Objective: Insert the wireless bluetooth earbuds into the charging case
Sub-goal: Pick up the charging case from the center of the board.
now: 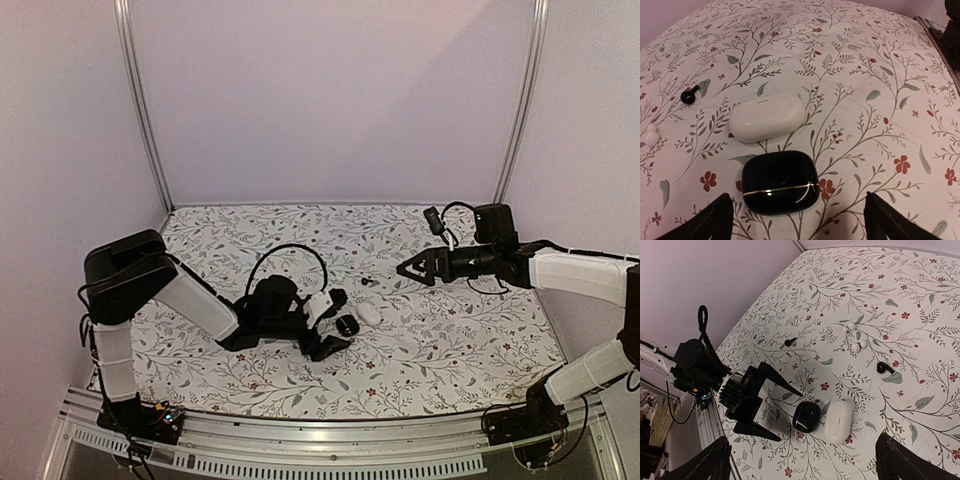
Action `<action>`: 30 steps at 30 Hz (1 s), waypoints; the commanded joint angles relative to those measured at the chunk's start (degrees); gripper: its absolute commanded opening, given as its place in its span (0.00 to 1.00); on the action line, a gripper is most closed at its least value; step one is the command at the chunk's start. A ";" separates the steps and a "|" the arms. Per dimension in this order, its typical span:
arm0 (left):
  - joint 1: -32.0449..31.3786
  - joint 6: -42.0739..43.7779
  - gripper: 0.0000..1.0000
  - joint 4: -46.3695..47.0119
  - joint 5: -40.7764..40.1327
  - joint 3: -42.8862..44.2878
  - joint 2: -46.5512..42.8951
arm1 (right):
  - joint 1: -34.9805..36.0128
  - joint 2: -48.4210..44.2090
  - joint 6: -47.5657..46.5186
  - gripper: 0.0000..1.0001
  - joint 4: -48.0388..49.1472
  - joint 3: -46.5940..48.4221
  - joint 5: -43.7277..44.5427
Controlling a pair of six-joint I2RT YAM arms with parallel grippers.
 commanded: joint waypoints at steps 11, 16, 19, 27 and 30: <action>-0.52 -1.83 0.84 4.00 -0.34 3.54 6.75 | -1.44 3.02 -0.28 0.99 1.40 1.67 -2.41; -0.41 -1.90 0.79 4.83 -0.52 3.74 8.32 | -1.56 3.28 -0.11 0.99 1.23 1.68 -2.68; 0.07 -2.04 0.72 5.03 -0.02 4.13 9.21 | -1.60 3.32 0.07 0.99 1.00 1.68 -3.00; 1.69 -2.16 0.58 5.34 2.22 3.97 9.62 | -1.62 3.79 0.02 0.99 0.52 2.00 -3.72; 1.89 -1.37 0.54 5.17 2.74 3.99 9.72 | -1.62 4.02 0.01 0.99 0.31 2.07 -4.09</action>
